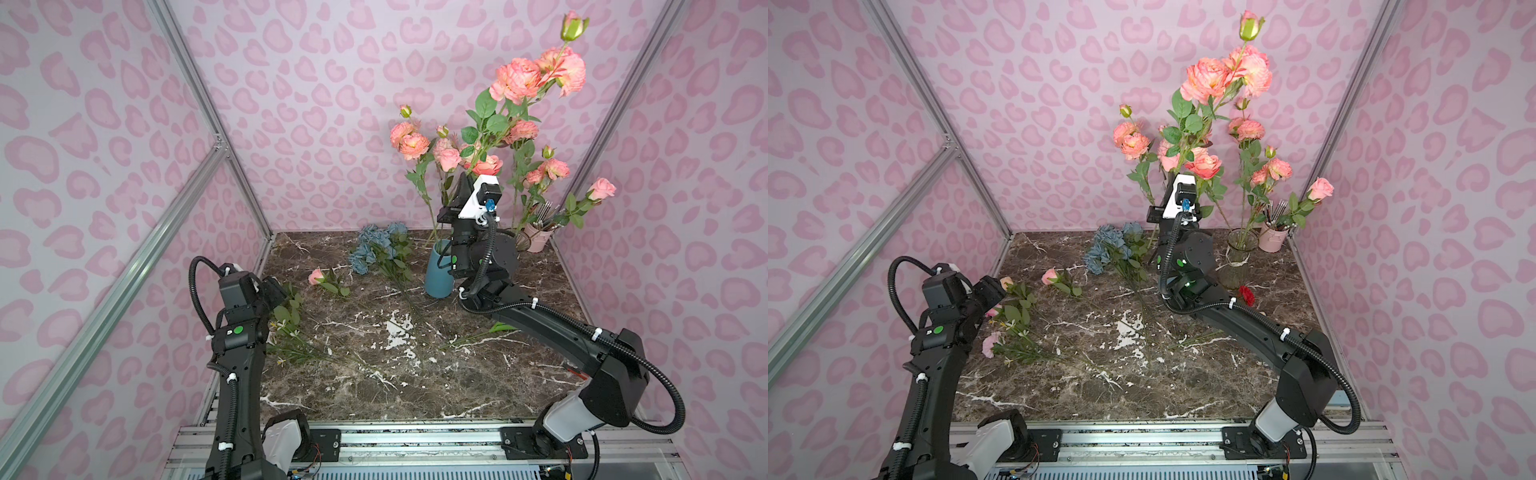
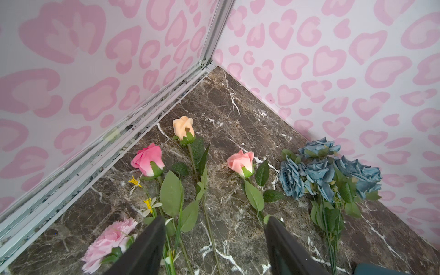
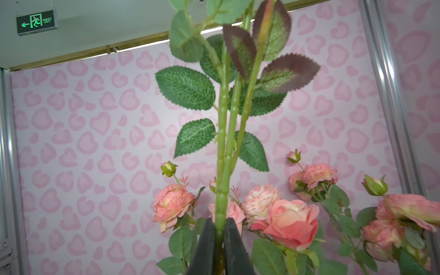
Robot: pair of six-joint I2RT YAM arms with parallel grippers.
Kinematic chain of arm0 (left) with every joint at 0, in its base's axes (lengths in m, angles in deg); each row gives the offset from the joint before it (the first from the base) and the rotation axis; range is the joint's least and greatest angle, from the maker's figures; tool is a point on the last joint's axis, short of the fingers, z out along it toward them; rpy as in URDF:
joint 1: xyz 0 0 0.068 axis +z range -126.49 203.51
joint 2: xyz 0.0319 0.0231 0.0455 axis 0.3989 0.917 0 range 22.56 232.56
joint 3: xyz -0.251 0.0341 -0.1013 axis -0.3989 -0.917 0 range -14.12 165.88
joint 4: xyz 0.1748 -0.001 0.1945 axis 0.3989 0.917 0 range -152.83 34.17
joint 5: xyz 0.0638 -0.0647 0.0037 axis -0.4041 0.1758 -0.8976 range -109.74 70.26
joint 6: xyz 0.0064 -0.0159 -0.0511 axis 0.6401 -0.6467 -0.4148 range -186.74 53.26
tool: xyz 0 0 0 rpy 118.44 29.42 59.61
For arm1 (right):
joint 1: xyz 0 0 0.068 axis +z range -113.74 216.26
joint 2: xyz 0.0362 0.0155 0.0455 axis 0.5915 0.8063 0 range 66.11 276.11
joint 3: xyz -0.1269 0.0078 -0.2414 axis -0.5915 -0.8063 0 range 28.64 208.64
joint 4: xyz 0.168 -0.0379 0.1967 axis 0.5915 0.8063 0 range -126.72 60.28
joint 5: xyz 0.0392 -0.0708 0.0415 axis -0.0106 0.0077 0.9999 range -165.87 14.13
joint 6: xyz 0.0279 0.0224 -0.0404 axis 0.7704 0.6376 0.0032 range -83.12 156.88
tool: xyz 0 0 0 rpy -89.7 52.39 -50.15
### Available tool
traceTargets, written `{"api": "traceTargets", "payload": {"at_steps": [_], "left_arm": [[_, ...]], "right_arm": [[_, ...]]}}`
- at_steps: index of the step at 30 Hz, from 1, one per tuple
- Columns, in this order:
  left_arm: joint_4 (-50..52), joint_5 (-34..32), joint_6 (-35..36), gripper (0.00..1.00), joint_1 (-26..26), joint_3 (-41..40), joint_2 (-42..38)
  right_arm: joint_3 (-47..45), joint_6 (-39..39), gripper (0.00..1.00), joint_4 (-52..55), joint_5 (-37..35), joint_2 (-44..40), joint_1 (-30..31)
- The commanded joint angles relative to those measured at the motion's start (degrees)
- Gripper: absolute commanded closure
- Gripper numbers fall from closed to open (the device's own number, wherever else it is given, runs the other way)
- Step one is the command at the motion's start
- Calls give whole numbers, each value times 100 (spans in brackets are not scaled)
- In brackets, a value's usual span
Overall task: Place the pink flowers into the vase
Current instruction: Place the flower in the vase.
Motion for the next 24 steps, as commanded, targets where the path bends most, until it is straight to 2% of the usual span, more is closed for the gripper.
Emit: {"api": "traceTargets", "payload": {"at_steps": [1,14,19,24], "left_arm": [[-270,33,37,30,2,-2,12],[-286,85,21,30,6,-8,70],[-283,87,28,31,6,-2,76],[-286,72,27,31,1,-4,65]], "right_arm": [[102,-258,100,-238,-112,27,-183],[-172,-234,100,-183,-66,88,-530],[-575,-165,100,-355,-11,247,-590],[-834,182,100,-353,197,368,-711]]}}
